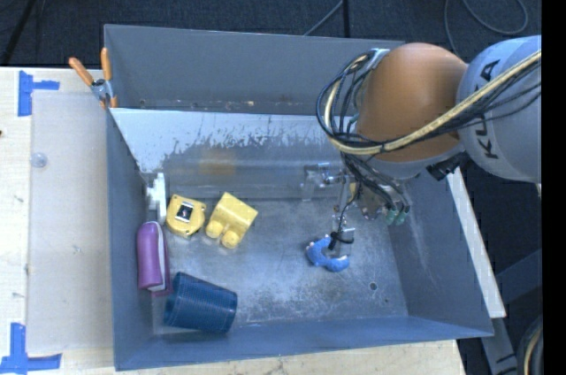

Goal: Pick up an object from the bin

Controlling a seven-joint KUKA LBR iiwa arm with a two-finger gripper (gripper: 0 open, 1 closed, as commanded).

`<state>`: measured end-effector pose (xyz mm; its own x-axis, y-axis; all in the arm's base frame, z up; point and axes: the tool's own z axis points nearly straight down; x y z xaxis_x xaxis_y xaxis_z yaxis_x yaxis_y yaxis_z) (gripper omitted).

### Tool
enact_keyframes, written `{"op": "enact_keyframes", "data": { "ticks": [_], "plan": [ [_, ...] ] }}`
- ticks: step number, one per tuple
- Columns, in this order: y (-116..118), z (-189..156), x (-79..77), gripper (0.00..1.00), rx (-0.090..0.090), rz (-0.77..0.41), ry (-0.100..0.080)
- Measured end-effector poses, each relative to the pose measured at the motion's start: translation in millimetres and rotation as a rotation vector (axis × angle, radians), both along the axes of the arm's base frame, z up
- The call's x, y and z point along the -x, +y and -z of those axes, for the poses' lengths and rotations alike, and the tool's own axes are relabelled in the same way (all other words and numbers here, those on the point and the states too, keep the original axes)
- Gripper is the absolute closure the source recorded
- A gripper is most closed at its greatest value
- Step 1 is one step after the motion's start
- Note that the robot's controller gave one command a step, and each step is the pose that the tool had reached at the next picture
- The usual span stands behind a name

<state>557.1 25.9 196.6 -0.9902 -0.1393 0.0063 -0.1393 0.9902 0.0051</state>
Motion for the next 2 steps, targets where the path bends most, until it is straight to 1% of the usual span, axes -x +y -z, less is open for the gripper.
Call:
{"op": "enact_keyframes", "data": {
  "ticks": [1, 2],
  "plan": [
    [-7, 20, 7.9, 0.00, 0.000, -0.030, -0.003],
    [-42, 48, 14.1, 0.00, -0.002, -0.036, 0.005]
  ]
}}
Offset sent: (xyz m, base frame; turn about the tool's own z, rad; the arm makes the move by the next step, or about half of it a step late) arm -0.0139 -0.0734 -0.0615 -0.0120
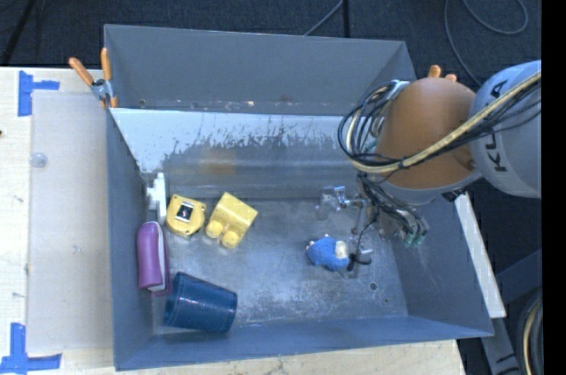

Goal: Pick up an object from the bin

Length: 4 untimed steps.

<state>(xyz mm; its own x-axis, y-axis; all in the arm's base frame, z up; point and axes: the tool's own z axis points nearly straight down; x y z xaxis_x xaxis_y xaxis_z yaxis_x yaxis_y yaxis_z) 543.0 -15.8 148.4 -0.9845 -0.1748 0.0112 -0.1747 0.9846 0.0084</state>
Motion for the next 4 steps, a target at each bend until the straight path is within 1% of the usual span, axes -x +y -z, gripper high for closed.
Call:
{"op": "enact_keyframes", "data": {
  "ticks": [1, 2, 3, 4],
  "plan": [
    [-20, 9, -7.2, 0.00, 0.005, 0.014, -0.004],
    [-11, 38, 4.5, 0.00, 0.001, 0.094, -0.004],
    [-10, 79, -4.3, 1.00, 0.005, 0.042, -0.002],
    [-10, 79, -4.3, 1.00, 0.005, 0.042, -0.002]
  ]
}}
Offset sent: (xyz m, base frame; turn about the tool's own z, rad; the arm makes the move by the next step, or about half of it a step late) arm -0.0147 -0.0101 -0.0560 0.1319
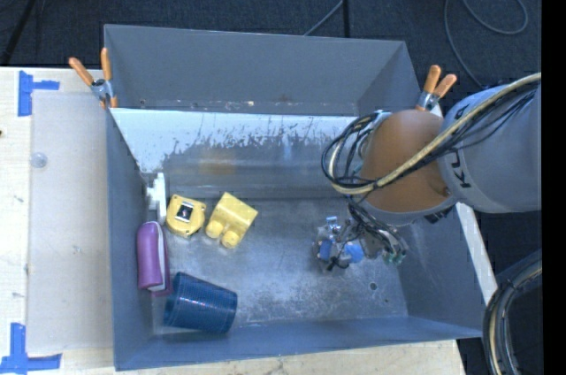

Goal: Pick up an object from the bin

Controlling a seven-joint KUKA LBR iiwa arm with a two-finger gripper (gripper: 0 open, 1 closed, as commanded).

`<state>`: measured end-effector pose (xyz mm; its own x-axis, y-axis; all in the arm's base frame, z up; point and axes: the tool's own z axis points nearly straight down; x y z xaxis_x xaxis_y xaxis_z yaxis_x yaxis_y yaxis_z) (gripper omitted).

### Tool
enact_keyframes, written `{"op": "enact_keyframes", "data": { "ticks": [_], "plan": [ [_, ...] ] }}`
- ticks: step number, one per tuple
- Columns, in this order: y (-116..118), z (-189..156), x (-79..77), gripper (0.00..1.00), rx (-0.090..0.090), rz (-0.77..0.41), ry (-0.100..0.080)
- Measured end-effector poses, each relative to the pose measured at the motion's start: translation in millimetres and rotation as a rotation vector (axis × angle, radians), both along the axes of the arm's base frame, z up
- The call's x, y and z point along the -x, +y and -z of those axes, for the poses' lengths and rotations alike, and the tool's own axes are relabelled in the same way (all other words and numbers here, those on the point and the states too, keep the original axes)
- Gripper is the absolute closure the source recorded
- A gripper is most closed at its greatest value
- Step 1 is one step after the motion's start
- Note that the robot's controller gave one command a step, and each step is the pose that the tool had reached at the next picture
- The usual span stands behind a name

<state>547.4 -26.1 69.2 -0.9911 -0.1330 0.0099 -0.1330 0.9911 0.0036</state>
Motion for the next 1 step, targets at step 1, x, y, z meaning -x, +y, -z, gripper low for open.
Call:
{"op": "enact_keyframes", "data": {
  "ticks": [1],
  "plan": [
    [-4.6, -69.1, -7.6, 1.00, 0.000, 0.027, 0.000]
  ]
}}
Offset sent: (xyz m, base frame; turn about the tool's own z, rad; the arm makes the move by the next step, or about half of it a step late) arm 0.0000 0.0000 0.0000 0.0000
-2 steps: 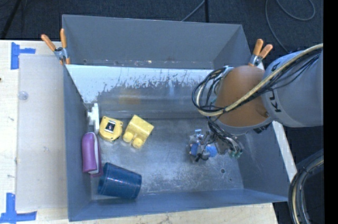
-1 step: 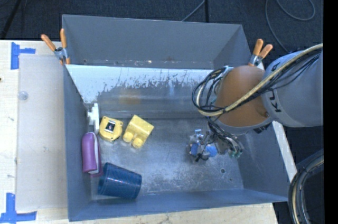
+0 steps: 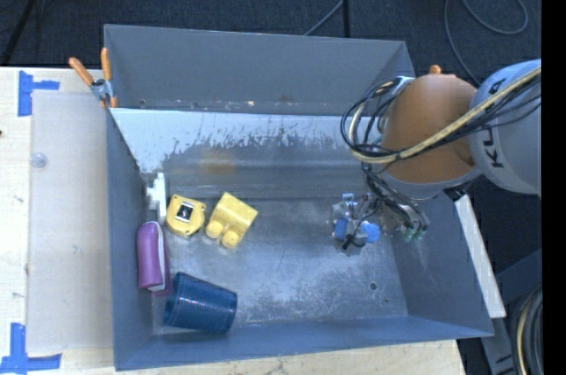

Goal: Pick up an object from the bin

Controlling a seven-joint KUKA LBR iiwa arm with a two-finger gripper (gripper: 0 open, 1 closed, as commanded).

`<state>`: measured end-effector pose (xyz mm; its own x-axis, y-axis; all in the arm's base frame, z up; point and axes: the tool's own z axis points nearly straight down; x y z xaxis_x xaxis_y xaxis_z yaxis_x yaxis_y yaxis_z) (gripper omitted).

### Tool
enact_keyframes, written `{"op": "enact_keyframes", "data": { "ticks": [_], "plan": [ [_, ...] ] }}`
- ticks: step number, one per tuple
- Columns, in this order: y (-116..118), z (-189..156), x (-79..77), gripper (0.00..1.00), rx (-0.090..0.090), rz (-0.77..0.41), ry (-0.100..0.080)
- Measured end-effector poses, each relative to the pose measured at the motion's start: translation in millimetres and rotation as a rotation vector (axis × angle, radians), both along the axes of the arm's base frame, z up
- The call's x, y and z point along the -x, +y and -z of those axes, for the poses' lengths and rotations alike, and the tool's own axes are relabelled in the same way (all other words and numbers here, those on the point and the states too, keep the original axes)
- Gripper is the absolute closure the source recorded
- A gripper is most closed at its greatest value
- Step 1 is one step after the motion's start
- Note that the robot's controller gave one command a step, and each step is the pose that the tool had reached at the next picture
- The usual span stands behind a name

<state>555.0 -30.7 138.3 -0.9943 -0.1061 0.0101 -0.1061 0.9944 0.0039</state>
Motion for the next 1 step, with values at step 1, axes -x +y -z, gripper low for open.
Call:
{"op": "enact_keyframes", "data": {
  "ticks": [1],
  "plan": [
    [-0.1, 0.0, 0.0, 1.00, 0.000, 0.001, 0.000]
  ]
}}
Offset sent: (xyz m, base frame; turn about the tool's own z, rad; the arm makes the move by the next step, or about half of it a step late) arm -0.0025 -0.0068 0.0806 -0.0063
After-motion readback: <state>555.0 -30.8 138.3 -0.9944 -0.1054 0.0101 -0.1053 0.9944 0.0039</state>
